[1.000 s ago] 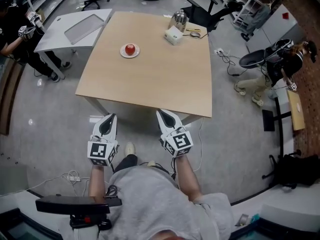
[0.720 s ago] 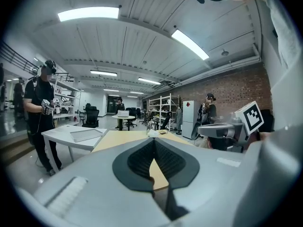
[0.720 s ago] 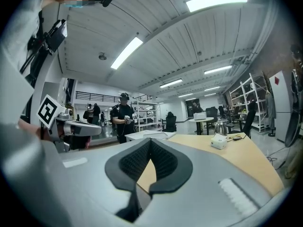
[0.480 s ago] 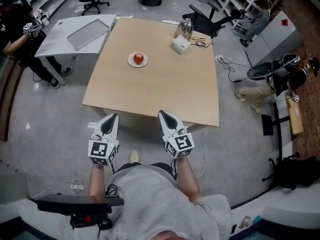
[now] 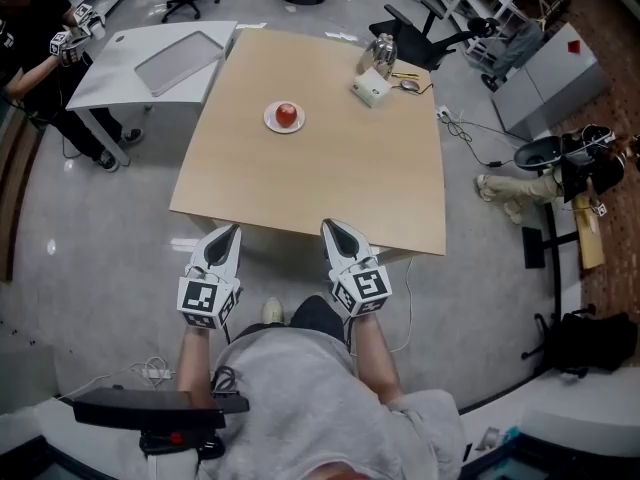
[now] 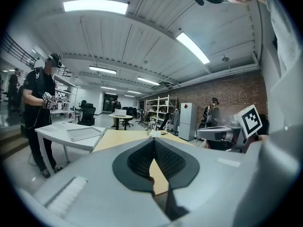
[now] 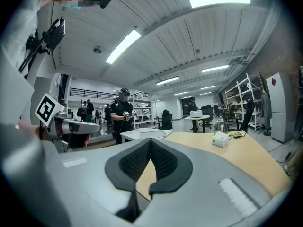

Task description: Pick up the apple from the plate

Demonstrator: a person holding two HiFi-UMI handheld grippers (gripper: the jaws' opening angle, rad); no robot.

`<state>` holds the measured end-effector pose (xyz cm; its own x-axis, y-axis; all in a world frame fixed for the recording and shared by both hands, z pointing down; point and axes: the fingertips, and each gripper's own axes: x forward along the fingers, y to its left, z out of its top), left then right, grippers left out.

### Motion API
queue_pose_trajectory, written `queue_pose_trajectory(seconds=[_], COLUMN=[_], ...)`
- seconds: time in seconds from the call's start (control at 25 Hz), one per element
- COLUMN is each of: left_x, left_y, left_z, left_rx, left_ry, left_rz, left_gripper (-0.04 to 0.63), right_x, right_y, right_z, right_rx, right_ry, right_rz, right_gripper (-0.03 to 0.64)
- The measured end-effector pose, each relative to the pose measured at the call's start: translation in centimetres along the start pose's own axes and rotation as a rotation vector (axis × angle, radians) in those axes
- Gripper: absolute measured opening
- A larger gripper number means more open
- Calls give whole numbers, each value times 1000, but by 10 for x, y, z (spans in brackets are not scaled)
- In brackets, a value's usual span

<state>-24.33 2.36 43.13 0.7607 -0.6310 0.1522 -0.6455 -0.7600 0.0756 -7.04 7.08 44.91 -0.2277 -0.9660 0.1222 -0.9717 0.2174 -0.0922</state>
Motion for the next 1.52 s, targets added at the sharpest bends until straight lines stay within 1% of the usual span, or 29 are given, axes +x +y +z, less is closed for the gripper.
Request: queue_pose_trajectory(seconds=[0.28, 0.52, 0.76, 1.0, 1.2, 1.4, 1.52], left_x=[16, 50, 88, 118, 145, 167, 186], left_y=[17, 33, 43, 62, 74, 87, 100], left_z=[-3, -5, -4, -12, -23, -38, -55], left_rx=[-31, -44, -58, -83, -97, -110, -125], left_ry=[11, 2, 14, 50, 86, 128, 149], left_rz=[37, 73, 102, 144, 162, 177, 184], left_gripper=[20, 20, 20, 20, 20, 20, 20], right_x=[26, 62, 97, 129, 156, 184, 207], right_y=[-11, -39, -73, -97, -117, -136, -151], right_z=[-3, -2, 0, -11, -27, -38, -55], right_rx=[-5, -13, -4, 6, 8, 10, 12], right_ry=[18, 30, 43, 88, 134, 163, 183], right_rz=[22, 52, 72, 94, 103, 111, 112], right_gripper=[6, 6, 6, 6, 6, 6, 6])
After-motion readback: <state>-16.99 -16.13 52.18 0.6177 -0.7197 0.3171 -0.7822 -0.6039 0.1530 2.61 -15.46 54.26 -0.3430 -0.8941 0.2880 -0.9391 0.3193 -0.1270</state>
